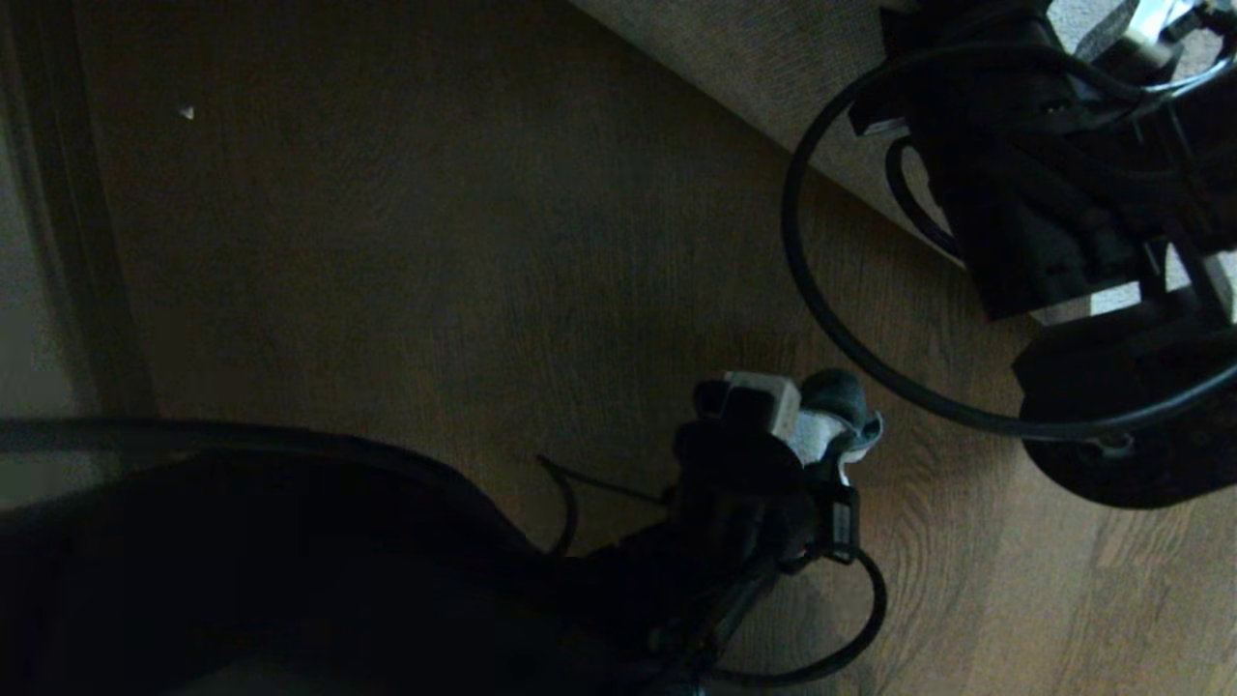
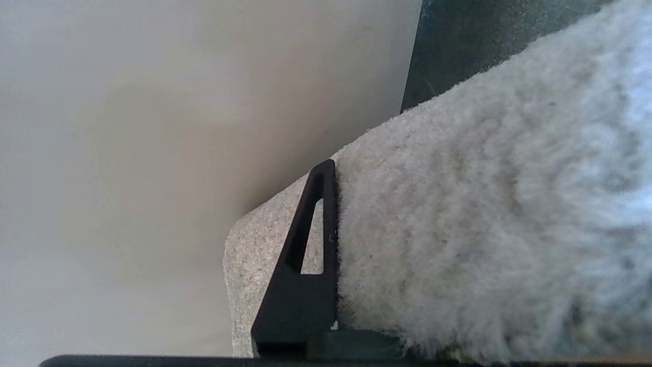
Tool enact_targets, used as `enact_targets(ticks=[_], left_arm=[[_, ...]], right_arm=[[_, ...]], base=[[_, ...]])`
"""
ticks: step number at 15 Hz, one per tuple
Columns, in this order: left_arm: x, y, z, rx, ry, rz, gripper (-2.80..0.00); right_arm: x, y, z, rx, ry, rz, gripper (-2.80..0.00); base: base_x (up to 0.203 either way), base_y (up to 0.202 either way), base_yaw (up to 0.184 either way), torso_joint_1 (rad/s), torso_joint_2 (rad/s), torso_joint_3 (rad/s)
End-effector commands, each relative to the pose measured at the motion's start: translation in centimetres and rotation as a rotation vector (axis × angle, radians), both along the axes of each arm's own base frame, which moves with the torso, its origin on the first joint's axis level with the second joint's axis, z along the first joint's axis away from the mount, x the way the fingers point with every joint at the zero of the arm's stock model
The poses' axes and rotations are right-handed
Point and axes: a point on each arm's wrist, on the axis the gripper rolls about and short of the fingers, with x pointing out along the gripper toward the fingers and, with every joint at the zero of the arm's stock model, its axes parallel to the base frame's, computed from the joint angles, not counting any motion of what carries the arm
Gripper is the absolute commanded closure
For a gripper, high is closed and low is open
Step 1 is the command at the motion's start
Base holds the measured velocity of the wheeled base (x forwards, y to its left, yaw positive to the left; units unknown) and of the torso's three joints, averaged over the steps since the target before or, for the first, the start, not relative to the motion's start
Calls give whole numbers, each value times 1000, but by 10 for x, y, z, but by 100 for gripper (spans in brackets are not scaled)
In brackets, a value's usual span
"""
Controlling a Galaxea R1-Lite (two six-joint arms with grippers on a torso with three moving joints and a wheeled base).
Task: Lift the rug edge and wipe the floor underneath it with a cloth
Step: Wipe the floor under the carpet with a rag
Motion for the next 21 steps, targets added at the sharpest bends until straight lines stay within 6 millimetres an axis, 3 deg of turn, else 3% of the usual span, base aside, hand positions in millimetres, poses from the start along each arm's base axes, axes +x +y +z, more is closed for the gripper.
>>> enact_targets(ticks=[1,5,11,16,21], left_arm=[[11,-19,-22,-15,25,25,0],[20,-20,-35,-33,64,83,0],[50,-4,-41,-58,51,162,0],[68,16,-19,-100,25,219,0],[70,40,6,-122,7,255,0]], right_arm=[[-3,-3,3,36,-37,3,0],[-1,-2,2,33,-32,1,0],[0,-2,0,29,-28,0,0],[0,-2,0,29,-28,0,0],[-1,-2,1,31,-33,1,0]], base=[[0,0,0,0,0,0],[0,0,0,0,0,0],[0,0,0,0,0,0],[0,0,0,0,0,0],[0,0,0,0,0,0]])
